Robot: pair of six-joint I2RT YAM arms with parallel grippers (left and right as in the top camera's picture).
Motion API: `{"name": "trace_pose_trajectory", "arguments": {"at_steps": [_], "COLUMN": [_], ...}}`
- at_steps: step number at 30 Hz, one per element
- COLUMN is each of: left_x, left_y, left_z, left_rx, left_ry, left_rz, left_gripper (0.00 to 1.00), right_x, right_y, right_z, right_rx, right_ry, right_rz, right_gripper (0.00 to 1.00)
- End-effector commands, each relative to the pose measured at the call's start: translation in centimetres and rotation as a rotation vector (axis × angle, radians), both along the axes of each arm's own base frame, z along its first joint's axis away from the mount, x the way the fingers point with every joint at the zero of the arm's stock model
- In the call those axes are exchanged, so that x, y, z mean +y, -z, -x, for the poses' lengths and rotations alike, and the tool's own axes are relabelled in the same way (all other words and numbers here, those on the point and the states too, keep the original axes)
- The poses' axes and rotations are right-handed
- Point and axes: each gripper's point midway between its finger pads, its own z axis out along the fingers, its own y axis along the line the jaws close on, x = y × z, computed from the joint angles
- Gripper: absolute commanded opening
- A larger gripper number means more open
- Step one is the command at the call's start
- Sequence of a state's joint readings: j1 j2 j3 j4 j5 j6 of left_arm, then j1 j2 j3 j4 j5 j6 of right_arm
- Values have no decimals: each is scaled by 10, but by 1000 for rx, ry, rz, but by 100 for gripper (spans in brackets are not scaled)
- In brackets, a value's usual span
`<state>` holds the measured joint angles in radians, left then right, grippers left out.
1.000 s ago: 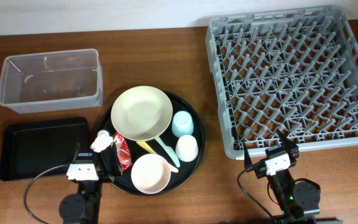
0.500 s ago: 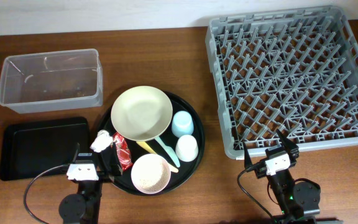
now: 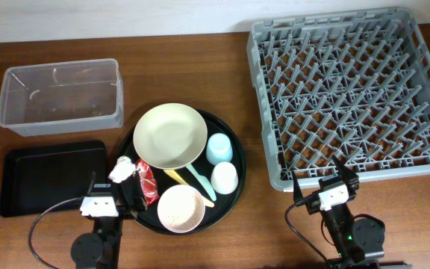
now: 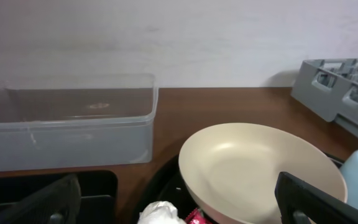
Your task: Sort waste into correct bins and load items into the dishwasher rack
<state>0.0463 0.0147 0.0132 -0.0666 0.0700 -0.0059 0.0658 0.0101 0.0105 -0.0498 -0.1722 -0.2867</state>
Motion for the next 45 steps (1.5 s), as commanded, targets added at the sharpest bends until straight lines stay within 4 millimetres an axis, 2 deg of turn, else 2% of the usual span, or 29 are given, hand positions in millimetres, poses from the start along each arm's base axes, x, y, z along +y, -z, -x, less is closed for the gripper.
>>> {"name": "trace_pose_trajectory", "arguments": {"at_steps": [1,3,5,6,9,11,12,15,18,21,24,28,31,32,36,38,41,45], "left_x": [12,12,12,12,3,-3,-8,-14,-13,-6,-1,-2,-4,-7,-19,-19,-18,-15], "left_y": [-5,0,5,2,0,-7,-16,-49,-80,-95,-104,-117,-121,-119,-107,-101,-93,-78], "left_z": [0,0,1,0,0,0,0,3,9,11,8,-4,-24,-31,-61,-75,-90,-99], "left_rx": [-26,-6,15,5,-5,-33,-70,-203,-273,-247,-173,-49,82,124,299,374,444,495], "left_ry": [-66,-66,-66,-66,-15,18,48,84,73,29,5,16,37,52,131,139,137,122], "left_rz": [-38,-38,-38,-38,-34,-34,-35,-46,-52,-47,-42,-34,-25,-20,10,20,28,29], "left_gripper": [99,99,100,99,99,99,100,99,99,99,99,99,99,99,99,99,99,99], "right_x": [1,1,10,21,32,43,48,47,29,23,23,25,34,40,83,94,99,110], "right_y": [-2,-2,-2,-3,-4,-13,-24,-53,-91,-106,-110,-108,-105,-105,-105,-101,-79,-36], "right_z": [0,0,3,6,11,17,21,26,28,29,23,6,-11,-15,-23,-30,-45,-53], "right_rx": [-11,-11,-10,-11,-14,-51,-82,-134,-119,-17,143,392,581,626,796,844,975,1087], "right_ry": [-8,-9,-65,-128,-203,-274,-309,-302,-193,-149,-134,-110,-138,-168,-434,-502,-436,-219], "right_rz": [-16,-17,-19,-21,-24,-24,-22,-17,-91,-136,-142,-197,-214,-225,-342,-383,-436,-316], "right_gripper": [98,98,98,98,98,98,98,98,98,98,98,98,98,98,98,98,98,98]}}
